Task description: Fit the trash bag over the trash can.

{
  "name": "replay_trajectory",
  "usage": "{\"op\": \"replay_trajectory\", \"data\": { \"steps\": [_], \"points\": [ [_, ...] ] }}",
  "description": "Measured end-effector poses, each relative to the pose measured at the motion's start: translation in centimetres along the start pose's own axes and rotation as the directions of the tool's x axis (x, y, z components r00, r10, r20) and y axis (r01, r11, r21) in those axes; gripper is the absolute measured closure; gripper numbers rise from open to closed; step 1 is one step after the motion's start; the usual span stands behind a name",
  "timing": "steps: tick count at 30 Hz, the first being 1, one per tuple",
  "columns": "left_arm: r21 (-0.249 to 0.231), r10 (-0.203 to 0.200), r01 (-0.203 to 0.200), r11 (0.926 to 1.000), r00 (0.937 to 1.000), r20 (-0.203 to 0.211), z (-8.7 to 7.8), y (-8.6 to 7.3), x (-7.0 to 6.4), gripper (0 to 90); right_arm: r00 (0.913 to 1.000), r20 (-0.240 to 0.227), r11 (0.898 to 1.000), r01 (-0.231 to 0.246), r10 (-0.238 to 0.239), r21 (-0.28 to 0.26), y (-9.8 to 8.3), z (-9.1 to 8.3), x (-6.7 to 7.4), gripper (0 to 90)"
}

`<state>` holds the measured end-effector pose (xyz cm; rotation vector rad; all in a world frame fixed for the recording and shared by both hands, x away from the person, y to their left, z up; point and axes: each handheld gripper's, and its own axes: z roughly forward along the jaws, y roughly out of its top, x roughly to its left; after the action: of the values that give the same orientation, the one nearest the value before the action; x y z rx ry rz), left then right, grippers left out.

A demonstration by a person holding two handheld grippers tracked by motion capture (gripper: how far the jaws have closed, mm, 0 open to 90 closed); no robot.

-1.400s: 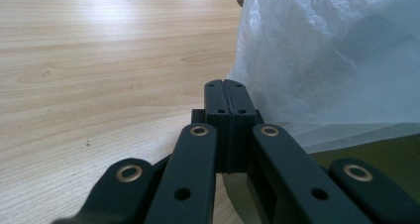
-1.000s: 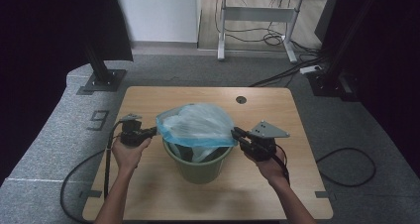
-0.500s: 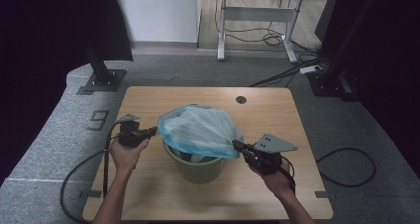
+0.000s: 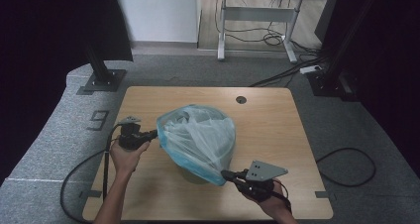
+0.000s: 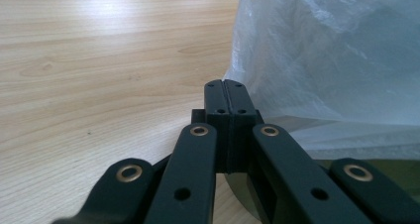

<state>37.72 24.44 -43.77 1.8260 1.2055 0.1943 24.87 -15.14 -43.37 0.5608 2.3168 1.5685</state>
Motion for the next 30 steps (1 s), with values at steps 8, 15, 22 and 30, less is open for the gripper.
{"op": "replay_trajectory", "data": {
  "steps": [8, 15, 22, 30],
  "points": [
    [0.004, 0.008, -0.008, 1.0000, 0.9998, 0.018, 0.1, -0.2, -0.2, 90.0, 0.9989, -0.047, 0.999, -0.008, 0.010, 0.039, -1.5, 2.2, 0.7, 89.1],
    [0.010, 0.011, -0.012, 0.9999, 0.9995, 0.028, 0.0, -0.7, -0.2, 90.0, 0.9971, -0.076, 0.996, 0.013, -0.007, 0.083, -2.2, 3.8, 1.6, 89.1],
    [0.019, 0.010, -0.010, 0.9998, 0.9994, 0.033, 0.2, -0.8, -0.1, 90.0, 0.9974, -0.071, 0.996, -0.009, 0.015, 0.085, -2.5, 4.1, 1.1, 89.1],
    [0.032, 0.007, -0.008, 0.9994, 0.9996, 0.029, 0.4, -1.2, 0.0, 90.0, 0.9972, -0.069, 0.995, -0.021, 0.027, 0.096, -3.1, 4.3, 0.9, 89.0]
  ]
}}
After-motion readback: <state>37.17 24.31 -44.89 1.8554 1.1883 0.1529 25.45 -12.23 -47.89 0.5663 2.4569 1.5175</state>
